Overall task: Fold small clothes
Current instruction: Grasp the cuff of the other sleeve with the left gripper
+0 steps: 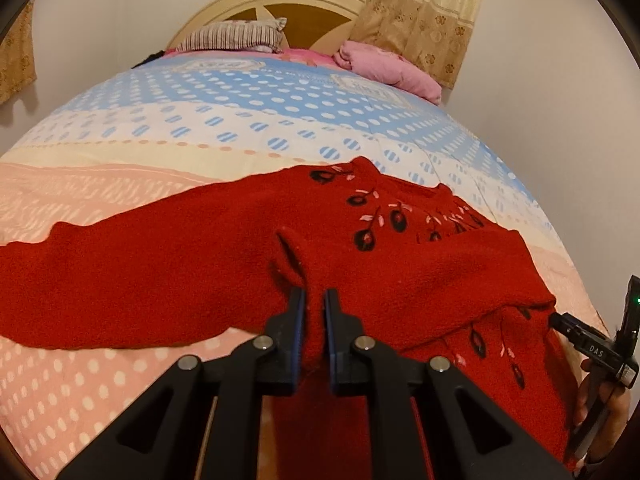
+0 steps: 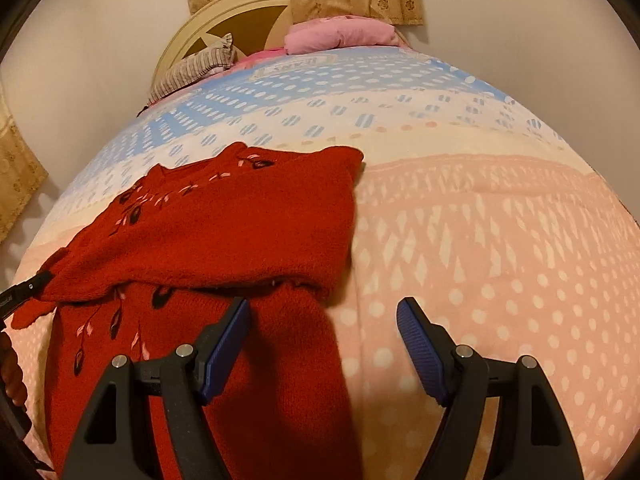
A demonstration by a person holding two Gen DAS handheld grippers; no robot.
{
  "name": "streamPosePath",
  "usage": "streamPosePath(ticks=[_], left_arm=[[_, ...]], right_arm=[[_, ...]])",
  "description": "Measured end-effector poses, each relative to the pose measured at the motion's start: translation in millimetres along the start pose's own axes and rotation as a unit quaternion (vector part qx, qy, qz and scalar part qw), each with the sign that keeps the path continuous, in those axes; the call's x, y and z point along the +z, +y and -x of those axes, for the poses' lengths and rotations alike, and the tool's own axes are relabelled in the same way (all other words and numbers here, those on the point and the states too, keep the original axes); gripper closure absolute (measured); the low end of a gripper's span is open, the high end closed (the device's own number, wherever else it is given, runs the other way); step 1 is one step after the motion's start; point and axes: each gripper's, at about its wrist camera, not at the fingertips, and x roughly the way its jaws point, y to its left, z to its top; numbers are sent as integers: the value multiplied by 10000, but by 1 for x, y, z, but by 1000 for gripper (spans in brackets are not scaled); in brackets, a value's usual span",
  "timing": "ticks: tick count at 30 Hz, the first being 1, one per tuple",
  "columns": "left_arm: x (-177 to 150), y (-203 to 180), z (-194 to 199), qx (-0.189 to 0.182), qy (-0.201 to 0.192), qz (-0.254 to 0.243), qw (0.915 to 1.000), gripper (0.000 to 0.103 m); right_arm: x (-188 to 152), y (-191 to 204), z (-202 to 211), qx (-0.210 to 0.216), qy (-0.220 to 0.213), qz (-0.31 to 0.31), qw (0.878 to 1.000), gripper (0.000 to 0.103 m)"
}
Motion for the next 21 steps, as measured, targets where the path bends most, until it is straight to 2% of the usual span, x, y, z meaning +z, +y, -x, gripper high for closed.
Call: streamPosePath(ticks=[3,6,7,8,9,10,13,15,17,18,20,21], left_arm=[[2,0,-8,122,0,-34,9999,92],[8,4,-15,289,-53,-24,9996,92],[10,7,-15,232,-25,76,9997,92],[10,8,-13,170,-27,133,9998,92],[11,8,-8,126,-61,151,9998,92],[11,7,-1,105,-135,118,9998,92],[8,7,9,217,-223,-21,9995,92],[4,7,4,424,-181,-233,9987,92],[2,7,0,455,-162,-240,9985,92],[1,6,-1,448,-158,-186,9987,90],[-2,-2,-5,540,-149,-229,9982,78],[-3,-6,-6,630,-181,-308,9974,58]], right_arm=[[4,2,-1,-65,-37,88,9999,27],[19,4,-5,-332,-90,88,9994,27],[24,4,-10,-429,-57,125,9990,27],[28,4,-17,-557,79,211,9982,29],[30,1,-24,-652,215,213,9974,42],[30,-2,-25,-651,273,165,9974,47],[25,-12,-17,-861,279,172,9957,49],[22,-15,-11,-984,300,203,9945,49],[23,-12,0,-887,126,167,9958,49],[26,-7,5,-649,18,146,9978,49],[34,11,8,-128,-45,204,9997,49],[38,21,7,60,-22,269,9996,49]])
